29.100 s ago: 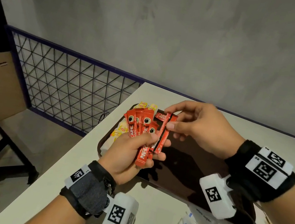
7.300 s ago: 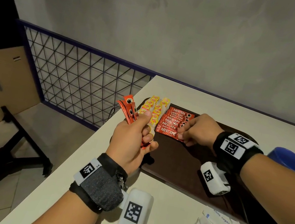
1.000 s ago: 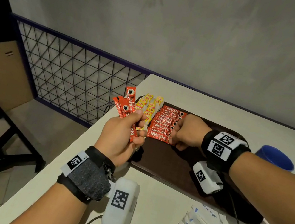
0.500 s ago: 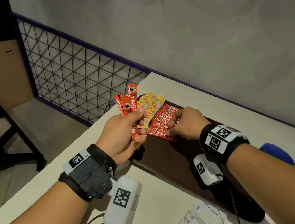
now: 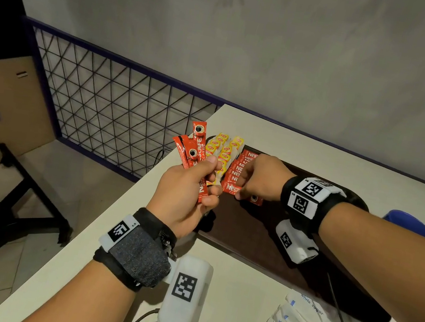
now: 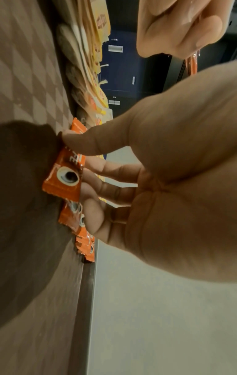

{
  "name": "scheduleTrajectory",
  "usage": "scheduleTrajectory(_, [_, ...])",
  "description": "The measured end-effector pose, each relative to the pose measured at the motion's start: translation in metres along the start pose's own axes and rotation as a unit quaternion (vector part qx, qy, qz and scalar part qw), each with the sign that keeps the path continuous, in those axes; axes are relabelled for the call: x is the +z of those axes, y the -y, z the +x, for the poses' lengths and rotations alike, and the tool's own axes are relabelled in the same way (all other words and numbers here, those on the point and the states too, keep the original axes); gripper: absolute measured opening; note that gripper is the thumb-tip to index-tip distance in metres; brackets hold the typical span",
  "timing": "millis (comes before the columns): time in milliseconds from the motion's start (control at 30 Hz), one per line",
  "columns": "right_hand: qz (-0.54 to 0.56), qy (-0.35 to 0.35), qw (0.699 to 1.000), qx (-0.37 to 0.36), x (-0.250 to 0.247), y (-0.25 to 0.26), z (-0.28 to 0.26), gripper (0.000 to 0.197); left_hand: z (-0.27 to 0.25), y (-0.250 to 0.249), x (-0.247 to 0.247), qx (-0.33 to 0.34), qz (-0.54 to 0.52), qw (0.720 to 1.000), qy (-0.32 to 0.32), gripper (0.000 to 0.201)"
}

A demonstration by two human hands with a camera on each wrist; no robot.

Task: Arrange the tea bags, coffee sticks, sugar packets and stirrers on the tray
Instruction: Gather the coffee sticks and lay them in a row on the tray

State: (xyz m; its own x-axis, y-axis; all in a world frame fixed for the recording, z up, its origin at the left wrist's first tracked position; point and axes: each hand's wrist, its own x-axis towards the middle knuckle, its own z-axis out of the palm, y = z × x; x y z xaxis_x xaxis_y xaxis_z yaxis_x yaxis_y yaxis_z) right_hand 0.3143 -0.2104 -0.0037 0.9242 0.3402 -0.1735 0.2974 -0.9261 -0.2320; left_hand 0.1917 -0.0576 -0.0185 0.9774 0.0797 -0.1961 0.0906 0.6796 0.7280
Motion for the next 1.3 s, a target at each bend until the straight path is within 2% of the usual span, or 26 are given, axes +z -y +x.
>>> scheduleTrajectory(433, [-0.007, -0.015, 1.0, -0.019, 0.002, -0.002, 0.003, 0.037, 0.001, 0.0, 0.0, -0.002, -0.001, 1.0, 0.0, 0.018])
scheduleTrajectory(667, [0.04, 0.003, 0.999, -0.022, -0.005, -0.004, 0.001, 0.02, 0.0, 0.0, -0.001, 0.001, 0.002, 1.0, 0.004, 0.019])
scheduleTrajectory(867, [0.043, -0.023, 0.999, -0.02, -0.01, -0.008, 0.004, 0.012, 0.001, 0.001, -0.001, 0.003, 0.005, 1.0, 0.006, 0.02])
scheduleTrajectory(933, [0.029, -0.044, 0.999, -0.007, -0.014, -0.012, 0.005, 0.007, 0.001, 0.001, -0.001, 0.002, 0.004, 1.0, 0.006, 0.02])
scheduleTrajectory(1067, [0.014, -0.075, 0.996, 0.044, -0.017, -0.027, 0.004, 0.017, 0.001, 0.001, -0.002, 0.001, 0.006, 1.0, 0.008, 0.02])
scheduleTrajectory(1300, [0.115, -0.04, 0.986, 0.11, -0.013, -0.039, -0.002, 0.018, 0.0, 0.0, 0.0, -0.002, 0.001, 1.0, 0.007, 0.018])
